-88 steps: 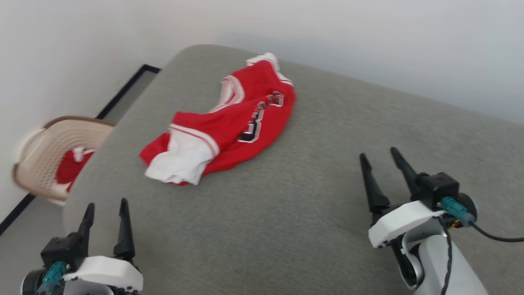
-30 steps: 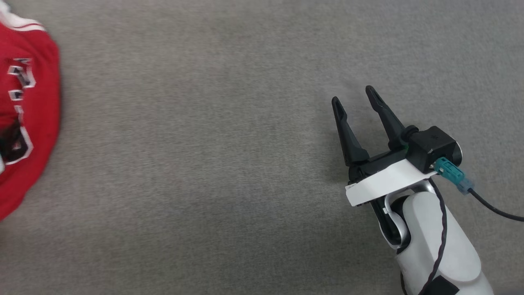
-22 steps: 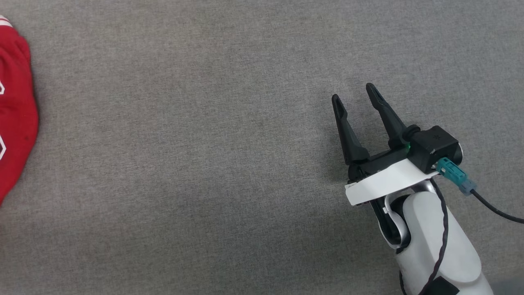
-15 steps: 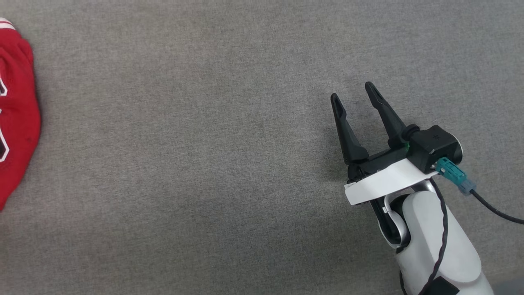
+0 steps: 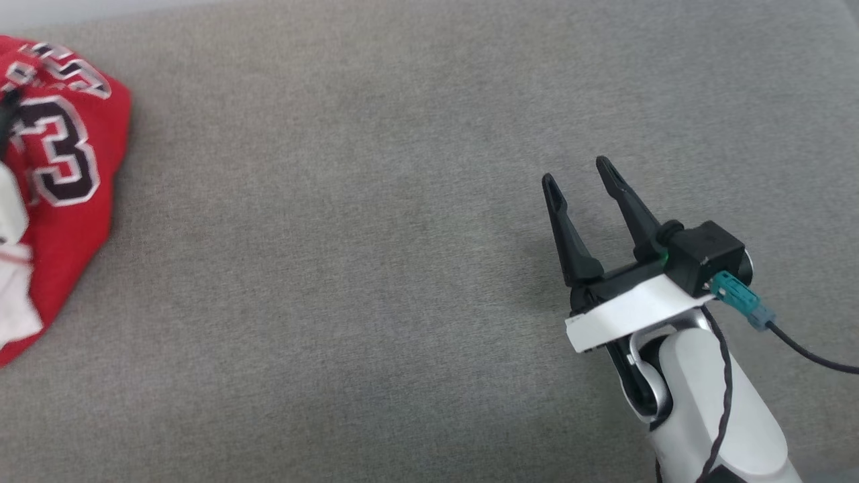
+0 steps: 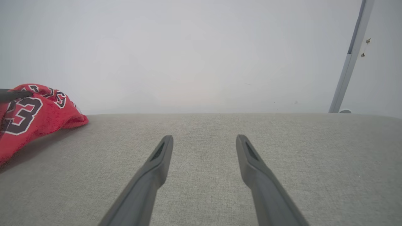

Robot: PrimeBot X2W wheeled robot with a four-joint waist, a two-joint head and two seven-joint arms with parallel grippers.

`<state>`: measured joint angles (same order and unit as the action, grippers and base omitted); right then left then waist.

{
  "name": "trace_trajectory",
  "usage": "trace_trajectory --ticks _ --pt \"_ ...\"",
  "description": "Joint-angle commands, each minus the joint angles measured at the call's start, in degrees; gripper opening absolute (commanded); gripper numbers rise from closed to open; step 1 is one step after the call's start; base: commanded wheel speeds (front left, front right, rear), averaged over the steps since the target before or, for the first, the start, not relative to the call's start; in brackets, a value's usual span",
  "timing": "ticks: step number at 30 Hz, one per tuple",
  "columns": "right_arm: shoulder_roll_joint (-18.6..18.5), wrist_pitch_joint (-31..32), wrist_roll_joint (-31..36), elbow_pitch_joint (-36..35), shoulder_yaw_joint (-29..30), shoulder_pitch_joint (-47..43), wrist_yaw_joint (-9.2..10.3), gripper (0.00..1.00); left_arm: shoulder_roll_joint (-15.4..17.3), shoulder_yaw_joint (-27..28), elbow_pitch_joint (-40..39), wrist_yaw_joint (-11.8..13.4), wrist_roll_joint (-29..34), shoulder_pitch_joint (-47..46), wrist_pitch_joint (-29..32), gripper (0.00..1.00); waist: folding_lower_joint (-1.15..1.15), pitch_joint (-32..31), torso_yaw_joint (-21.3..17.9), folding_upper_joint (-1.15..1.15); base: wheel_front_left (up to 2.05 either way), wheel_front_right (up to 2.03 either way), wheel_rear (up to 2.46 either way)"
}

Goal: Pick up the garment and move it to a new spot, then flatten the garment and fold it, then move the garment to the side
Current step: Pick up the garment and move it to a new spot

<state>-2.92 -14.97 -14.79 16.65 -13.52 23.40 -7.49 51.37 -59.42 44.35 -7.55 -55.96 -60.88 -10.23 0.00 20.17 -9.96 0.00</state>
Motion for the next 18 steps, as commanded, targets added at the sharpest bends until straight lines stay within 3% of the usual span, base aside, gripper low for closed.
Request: trace_trajectory --ticks 1,10,18 --pt "0.0 -0.3 -0.5 -0.1 0.1 -0.8 -0.01 1.0 -0.2 -0.2 -0.5 0.1 0.6 -1.3 -0.5 0.0 0.0 -0.7 -0.5 0.0 0.0 0.0 0.0" --pt "0.0 -0.3 -3.5 -1.3 1.4 -3.2 -0.01 1.0 -4.7 -9.2 -16.9 0.1 1.8 -8.7 -1.9 0.0 0.0 -2.0 -4.4 0.0 0.0 0.0 0.0" --pt "0.0 -0.3 -7.0 -3.0 1.6 -4.5 -0.01 1.0 -9.0 -12.9 -30.5 0.1 -0.1 -14.5 0.6 0.0 0.0 -0.3 -9.8 0.0 0.0 0.0 0.0"
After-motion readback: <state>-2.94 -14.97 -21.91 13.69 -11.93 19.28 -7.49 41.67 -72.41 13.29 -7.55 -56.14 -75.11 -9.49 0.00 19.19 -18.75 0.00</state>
